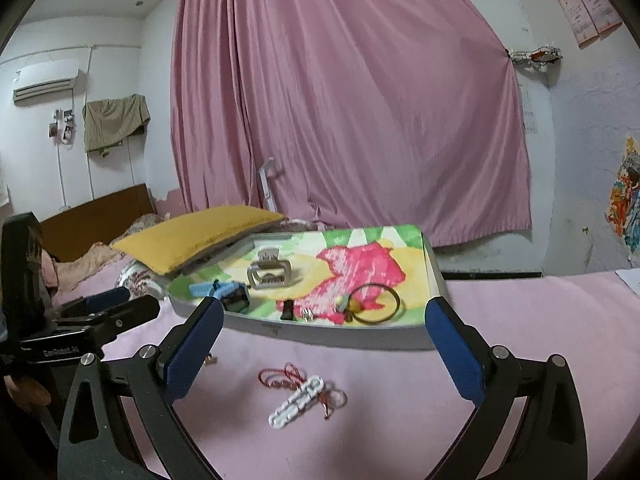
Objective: Organize jewelry
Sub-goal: 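Withdraw both tools from the tray toward the items on the sheet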
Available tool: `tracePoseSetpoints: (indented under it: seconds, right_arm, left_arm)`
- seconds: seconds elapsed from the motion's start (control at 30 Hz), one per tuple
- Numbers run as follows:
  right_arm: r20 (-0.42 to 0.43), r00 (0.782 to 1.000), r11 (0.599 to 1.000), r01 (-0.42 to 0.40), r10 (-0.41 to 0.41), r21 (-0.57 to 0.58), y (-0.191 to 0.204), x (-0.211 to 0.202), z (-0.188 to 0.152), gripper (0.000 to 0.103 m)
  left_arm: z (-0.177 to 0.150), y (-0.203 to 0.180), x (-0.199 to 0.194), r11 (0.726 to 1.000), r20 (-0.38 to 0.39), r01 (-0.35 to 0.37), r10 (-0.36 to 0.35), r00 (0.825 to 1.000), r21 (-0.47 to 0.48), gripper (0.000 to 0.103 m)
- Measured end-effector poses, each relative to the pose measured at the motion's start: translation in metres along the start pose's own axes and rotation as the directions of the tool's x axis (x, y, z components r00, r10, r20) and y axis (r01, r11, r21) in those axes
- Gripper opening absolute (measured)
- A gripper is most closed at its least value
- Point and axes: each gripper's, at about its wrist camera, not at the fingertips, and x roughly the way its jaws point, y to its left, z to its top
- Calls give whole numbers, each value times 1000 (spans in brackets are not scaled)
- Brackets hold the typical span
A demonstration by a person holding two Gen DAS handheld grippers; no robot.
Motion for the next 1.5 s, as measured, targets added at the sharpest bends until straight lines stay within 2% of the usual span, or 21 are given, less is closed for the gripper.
tracePoseSetpoints:
  seconds: [0.17, 0.3, 0.43, 0.63, 0.77, 0.9, 1.0, 1.1, 1.17, 1.43, 1.47, 1.5]
  right_arm:
    - [-50, 999, 1000, 9, -10, -11, -4, -2, -4, 99]
    - [-107, 994, 1000, 18, -20, -20, -8, 3, -6, 99]
    - [-172, 985, 999, 10, -16, -36, -11, 8, -8, 99]
    - [-291, 957, 998, -5, -13, -58, -17, 24, -12, 99]
    - [-367, 930, 998, -27, 4, -58, -20, 38, -17, 99]
    - [-414, 910, 991, -47, -9, -124, -14, 49, -19, 98]
    - [-448, 894, 982, -69, -18, -176, -10, 58, -20, 82]
    - [-481, 877, 975, -99, -8, -197, -7, 65, -22, 70]
    - [-496, 868, 972, -119, 4, -201, -6, 69, -23, 57]
    - [-531, 847, 961, -168, 26, -221, 1, 79, -26, 51]
    - [-536, 844, 959, -176, 31, -221, 2, 81, -26, 47]
    - [-538, 842, 959, -185, 41, -216, 2, 82, -26, 46]
  left_arm:
    - [-4, -7, 1, 999, -63, 17, -14, 998, 41, 102]
    - [-11, -8, 6, 998, -112, 5, 3, 994, 70, 102]
    - [-20, -10, 22, 992, -212, -33, 59, 976, 124, 102]
    - [-26, -7, 35, 989, -295, -37, 79, 952, 145, 102]
    - [-27, -3, 45, 991, -372, -27, 74, 925, 130, 102]
    - [-27, -1, 52, 992, -402, -16, 64, 913, 122, 102]
    - [-26, -2, 56, 993, -415, -3, 51, 909, 116, 102]
    - [-22, -2, 61, 994, -423, 21, 27, 906, 108, 90]
    - [-21, -1, 65, 995, -432, 30, 17, 902, 100, 80]
    - [-19, -7, 77, 992, -451, 60, -4, 892, 110, 51]
    - [-18, -8, 78, 991, -452, 64, -6, 892, 113, 45]
    - [-18, -9, 78, 991, -454, 66, -5, 891, 120, 43]
